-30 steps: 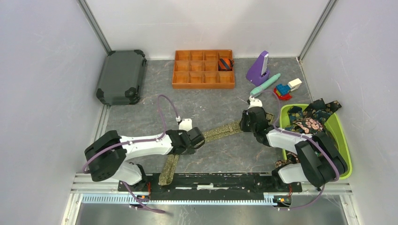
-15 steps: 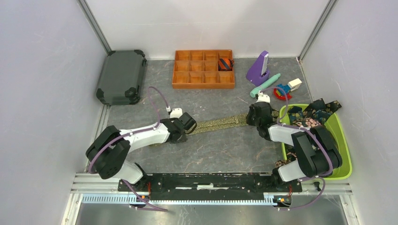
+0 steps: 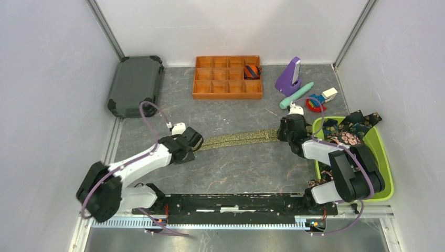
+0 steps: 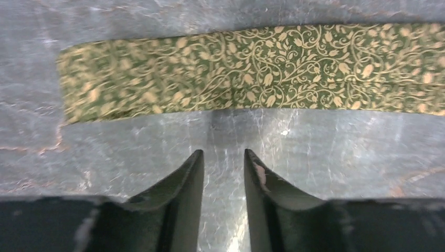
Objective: Roll the ties
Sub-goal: Flatten out the tie at the center of the board.
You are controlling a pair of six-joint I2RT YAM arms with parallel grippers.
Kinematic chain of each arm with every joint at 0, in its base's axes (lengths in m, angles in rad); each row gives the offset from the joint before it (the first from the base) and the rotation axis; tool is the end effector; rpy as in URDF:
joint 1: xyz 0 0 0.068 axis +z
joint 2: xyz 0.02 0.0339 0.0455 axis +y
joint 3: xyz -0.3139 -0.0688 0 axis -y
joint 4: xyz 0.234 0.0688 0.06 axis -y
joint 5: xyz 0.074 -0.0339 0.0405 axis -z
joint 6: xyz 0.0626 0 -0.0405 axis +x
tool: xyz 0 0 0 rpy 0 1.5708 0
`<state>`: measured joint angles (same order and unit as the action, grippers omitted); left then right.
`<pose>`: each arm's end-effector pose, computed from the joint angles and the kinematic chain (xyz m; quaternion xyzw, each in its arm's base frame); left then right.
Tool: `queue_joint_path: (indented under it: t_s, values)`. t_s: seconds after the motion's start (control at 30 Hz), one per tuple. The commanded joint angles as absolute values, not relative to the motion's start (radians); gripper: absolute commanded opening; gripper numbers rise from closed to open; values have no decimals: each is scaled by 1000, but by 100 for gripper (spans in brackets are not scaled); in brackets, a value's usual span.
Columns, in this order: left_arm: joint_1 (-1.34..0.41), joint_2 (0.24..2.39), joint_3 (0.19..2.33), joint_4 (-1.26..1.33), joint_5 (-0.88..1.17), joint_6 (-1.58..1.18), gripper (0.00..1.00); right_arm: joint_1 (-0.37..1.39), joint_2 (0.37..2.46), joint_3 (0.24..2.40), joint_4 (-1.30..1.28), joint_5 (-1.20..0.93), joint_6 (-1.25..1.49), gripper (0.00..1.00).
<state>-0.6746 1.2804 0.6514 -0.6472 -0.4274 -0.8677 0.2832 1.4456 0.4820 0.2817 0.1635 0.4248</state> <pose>0.1667 -0.1001 0.1998 -0.1242 0.9592 0.0505 0.2491 0.2611 0.0654 0.1814 0.0987 0.8951 0.0794 0.4275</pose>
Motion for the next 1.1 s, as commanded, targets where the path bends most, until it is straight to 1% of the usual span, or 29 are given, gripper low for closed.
queue_joint_path:
  t_s: [0.0,0.07,0.1,0.13,0.17,0.27,0.3,0.37,0.53,0.73,0.87,1.07]
  values:
    - [-672,1068,648,-766,-529,-932,46,302,1378,498,157,129,390,28]
    - [-671,971,640,-819,-611,-994,51,327,1347,521,133,122,384,30]
    - [-668,934,628,-847,-656,-1033,55,344,1330,531,121,122,384,31]
    - [-663,896,613,-864,-687,-1073,63,359,1315,542,110,121,383,32]
    - [-652,863,600,-881,-709,-1117,68,383,1297,551,104,121,383,32]
    - [-605,768,559,-879,-717,-1147,78,446,1256,570,80,125,384,33]
    - [-584,742,553,-880,-715,-1156,83,467,1244,572,76,124,386,34]
    - [-539,711,540,-869,-695,-1159,88,496,1225,572,74,124,391,35]
    - [-368,683,500,-805,-565,-1140,88,546,1181,563,72,117,401,39]
    - [-209,591,401,-674,-421,-1178,84,567,1133,533,65,115,399,39]
    - [-165,549,335,-594,-370,-1233,80,574,1103,508,66,114,400,39]
    - [-155,515,257,-514,-342,-1311,75,582,1091,491,66,114,395,39]
